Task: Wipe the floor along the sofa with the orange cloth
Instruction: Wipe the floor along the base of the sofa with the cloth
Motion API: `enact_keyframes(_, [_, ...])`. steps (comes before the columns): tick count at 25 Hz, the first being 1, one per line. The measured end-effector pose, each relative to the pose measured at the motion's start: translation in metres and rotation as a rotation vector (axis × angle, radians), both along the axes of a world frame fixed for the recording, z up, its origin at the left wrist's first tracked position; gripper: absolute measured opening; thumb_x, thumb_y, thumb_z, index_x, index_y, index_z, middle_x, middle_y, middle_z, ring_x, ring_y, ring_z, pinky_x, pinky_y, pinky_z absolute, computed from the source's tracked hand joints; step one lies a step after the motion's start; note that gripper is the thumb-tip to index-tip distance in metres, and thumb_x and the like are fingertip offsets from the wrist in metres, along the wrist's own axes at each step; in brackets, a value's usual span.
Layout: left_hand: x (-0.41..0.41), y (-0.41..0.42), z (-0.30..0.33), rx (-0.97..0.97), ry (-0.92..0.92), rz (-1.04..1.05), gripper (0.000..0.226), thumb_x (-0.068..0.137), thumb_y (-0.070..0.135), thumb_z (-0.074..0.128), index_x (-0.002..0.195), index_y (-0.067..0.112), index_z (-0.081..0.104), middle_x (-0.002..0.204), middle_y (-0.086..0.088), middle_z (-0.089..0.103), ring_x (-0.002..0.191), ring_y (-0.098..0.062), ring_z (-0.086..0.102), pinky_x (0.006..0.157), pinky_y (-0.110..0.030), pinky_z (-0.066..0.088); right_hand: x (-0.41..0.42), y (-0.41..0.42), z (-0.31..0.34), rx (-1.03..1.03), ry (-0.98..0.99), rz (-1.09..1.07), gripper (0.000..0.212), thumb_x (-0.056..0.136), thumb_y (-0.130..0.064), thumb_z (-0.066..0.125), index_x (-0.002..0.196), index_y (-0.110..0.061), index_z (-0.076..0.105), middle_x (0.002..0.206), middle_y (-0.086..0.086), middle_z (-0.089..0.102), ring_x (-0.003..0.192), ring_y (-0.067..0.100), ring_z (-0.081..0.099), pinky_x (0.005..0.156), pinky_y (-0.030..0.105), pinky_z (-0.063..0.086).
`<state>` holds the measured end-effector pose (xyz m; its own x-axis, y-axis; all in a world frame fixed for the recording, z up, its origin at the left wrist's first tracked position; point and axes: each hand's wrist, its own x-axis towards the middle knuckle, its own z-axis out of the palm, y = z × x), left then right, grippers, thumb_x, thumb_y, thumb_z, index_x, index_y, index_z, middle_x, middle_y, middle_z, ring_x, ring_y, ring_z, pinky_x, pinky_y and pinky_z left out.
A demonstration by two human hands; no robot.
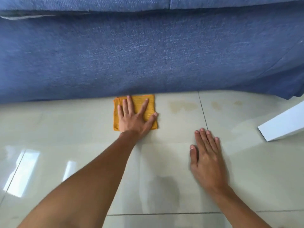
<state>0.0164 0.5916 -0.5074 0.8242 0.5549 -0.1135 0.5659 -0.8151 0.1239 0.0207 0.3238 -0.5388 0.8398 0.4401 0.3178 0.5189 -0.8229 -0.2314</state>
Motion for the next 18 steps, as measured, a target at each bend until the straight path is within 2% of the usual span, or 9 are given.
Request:
enact_keyframes(3, [-0.016,-0.060,0.004,-0.003,-0.006,-0.147,0.075,0.083,0.081,0.017,0.151,0.050,0.010,0.164,-0.019,-0.005,0.151,-0.035,-0.003,0.122,-0.053,-0.001,0.007,-0.008,0.006,0.124,0.087,0.022,0.054,0.096,-0.033,0.042,0.139,-0.004,0.056,0.149,0.013,0.051,0.142,0.026,0.044,0.121,0.042,0.025])
enact_keyframes(6, [-0.088,-0.114,0.009,-0.050,-0.051,-0.248,0.073,0.084,0.081,0.026,0.150,0.052,0.017,0.164,-0.017,-0.002,0.152,-0.033,-0.001,0.122,-0.053,0.005,0.029,-0.022,0.019,0.232,0.197,0.081,0.052,0.092,-0.036,0.047,0.130,-0.005,0.064,0.140,0.013,0.061,0.131,0.027,0.057,0.112,0.026,0.030])
enact_keyframes(8, [-0.131,-0.121,0.010,-0.057,-0.036,-0.279,0.073,0.083,0.082,0.028,0.149,0.053,0.018,0.165,-0.013,-0.002,0.152,-0.030,-0.002,0.122,-0.051,0.007,0.034,-0.034,0.025,0.181,0.135,0.102,0.047,0.091,-0.032,0.049,0.124,-0.004,0.068,0.134,0.014,0.065,0.127,0.028,0.060,0.110,0.027,0.034])
enact_keyframes(10, [-0.149,-0.091,0.008,-0.014,-0.023,-0.235,0.074,0.081,0.084,0.027,0.149,0.054,0.018,0.165,-0.011,0.000,0.153,-0.029,0.000,0.122,-0.050,0.008,0.038,-0.043,0.023,0.170,0.078,0.081,0.045,0.091,-0.029,0.047,0.119,-0.003,0.072,0.129,0.015,0.068,0.123,0.027,0.064,0.108,0.032,0.040])
enact_keyframes(14, [-0.104,-0.016,0.004,0.053,-0.002,-0.004,0.077,0.080,0.084,0.021,0.150,0.054,0.014,0.165,-0.016,0.004,0.151,-0.034,0.005,0.122,-0.051,0.007,0.032,-0.047,0.005,0.143,-0.020,0.049,0.039,0.095,-0.022,0.050,0.124,-0.004,0.069,0.132,0.013,0.067,0.126,0.025,0.061,0.105,0.044,0.048])
enact_keyframes(18, [0.008,-0.009,0.001,0.013,-0.011,0.019,0.075,0.081,0.084,0.018,0.150,0.054,0.008,0.165,-0.016,-0.001,0.151,-0.034,0.000,0.122,-0.051,-0.001,0.026,-0.044,-0.002,0.122,-0.082,-0.009,0.038,0.095,-0.022,0.051,0.126,-0.010,0.069,0.136,0.006,0.065,0.129,0.020,0.059,0.100,0.041,0.050])
